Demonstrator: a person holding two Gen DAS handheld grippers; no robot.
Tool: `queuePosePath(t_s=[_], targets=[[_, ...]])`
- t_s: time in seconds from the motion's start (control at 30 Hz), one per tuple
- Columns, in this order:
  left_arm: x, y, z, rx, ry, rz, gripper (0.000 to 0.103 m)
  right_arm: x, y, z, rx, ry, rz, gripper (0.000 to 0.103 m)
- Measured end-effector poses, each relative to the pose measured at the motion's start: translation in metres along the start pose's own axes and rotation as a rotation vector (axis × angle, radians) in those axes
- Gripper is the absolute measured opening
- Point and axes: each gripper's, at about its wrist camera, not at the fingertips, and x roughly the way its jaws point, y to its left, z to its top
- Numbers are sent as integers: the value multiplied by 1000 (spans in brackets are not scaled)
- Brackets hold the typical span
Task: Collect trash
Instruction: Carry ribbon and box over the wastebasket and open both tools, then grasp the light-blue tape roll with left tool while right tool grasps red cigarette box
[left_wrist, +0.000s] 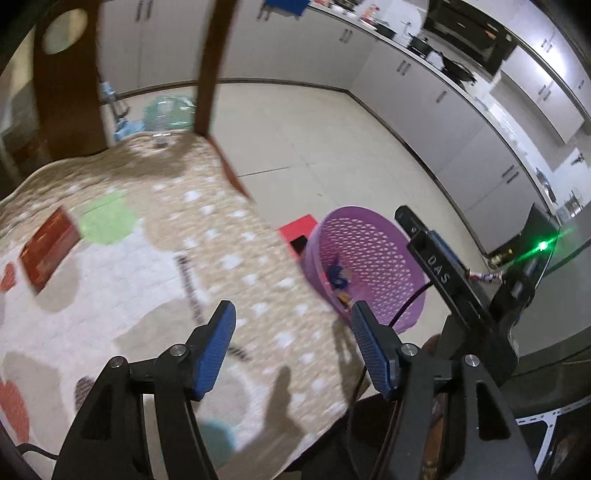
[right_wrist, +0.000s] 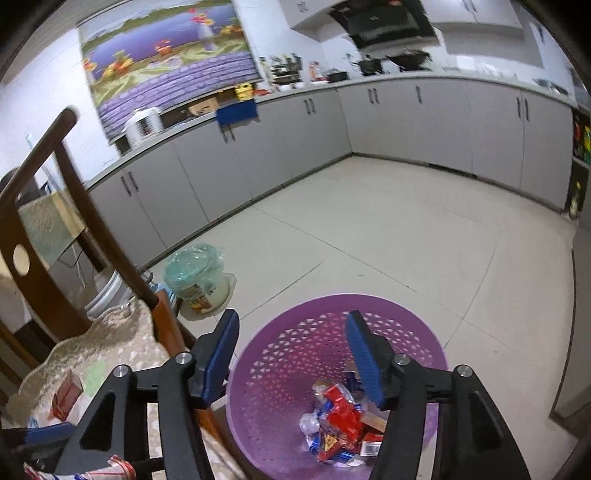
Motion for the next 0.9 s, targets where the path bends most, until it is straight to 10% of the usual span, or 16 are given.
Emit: queuePosePath(t_s=[0.33,0.57,0.7,0.9], targets=[[-58,137,-37,-220,-67,192,65,-1,52,-10,-155,-25,13,73],[-104,294,-61,-564,-118,470,65,3,65,-14,-181,-12,17,76],[-111,363,-63,-735,-121,501,65,6,73,-16,-198,-7,23,77],[-87,392,-36,-708,-77,531,65,8,88,-20,-251,-7,31,78]])
